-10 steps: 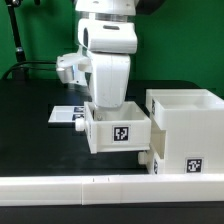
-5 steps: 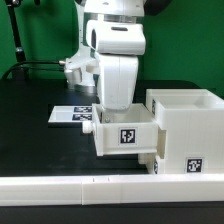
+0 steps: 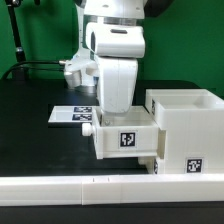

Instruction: Assemble drawer

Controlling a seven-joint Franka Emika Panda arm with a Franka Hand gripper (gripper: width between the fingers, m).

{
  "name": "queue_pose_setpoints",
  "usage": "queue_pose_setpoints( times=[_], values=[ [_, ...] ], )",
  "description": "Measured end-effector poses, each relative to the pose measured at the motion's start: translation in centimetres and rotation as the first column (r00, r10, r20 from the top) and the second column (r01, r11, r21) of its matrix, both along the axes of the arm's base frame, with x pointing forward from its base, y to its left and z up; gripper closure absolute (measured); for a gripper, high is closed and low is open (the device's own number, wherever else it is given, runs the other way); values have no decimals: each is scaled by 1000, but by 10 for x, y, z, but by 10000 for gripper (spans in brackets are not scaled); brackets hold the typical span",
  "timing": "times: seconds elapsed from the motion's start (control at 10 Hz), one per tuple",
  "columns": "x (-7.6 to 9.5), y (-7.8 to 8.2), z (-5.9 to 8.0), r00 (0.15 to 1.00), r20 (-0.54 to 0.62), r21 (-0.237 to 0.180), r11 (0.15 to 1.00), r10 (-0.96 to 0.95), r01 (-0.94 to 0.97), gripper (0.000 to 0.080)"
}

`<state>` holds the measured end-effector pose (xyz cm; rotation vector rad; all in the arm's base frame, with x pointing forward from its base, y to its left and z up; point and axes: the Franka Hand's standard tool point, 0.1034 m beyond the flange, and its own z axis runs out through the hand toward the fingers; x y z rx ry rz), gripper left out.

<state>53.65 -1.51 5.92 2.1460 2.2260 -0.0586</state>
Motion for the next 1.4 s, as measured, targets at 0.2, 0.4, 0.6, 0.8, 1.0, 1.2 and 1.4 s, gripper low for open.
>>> queue_pose_setpoints(
  times=[0.2,0.4,0.6,0.8,1.0,1.2,1.4],
  values=[
    [0,0,0,1000,0,0,1000,0,0,755],
    [-1,7,-2,1000,-2,2,1000,-10,10,755],
    [4,11,-1,1000,-4,0,1000,-8,8,755],
    [9,14,0,1000,-1,0,1000,-8,8,755],
    [9,20,0,1000,-6,-2,1000,-9,9,755],
    [8,26,-1,999,-8,-2,999,-33,33,755],
    [6,29,-2,998,-9,-3,998,-65,65,755]
  ],
)
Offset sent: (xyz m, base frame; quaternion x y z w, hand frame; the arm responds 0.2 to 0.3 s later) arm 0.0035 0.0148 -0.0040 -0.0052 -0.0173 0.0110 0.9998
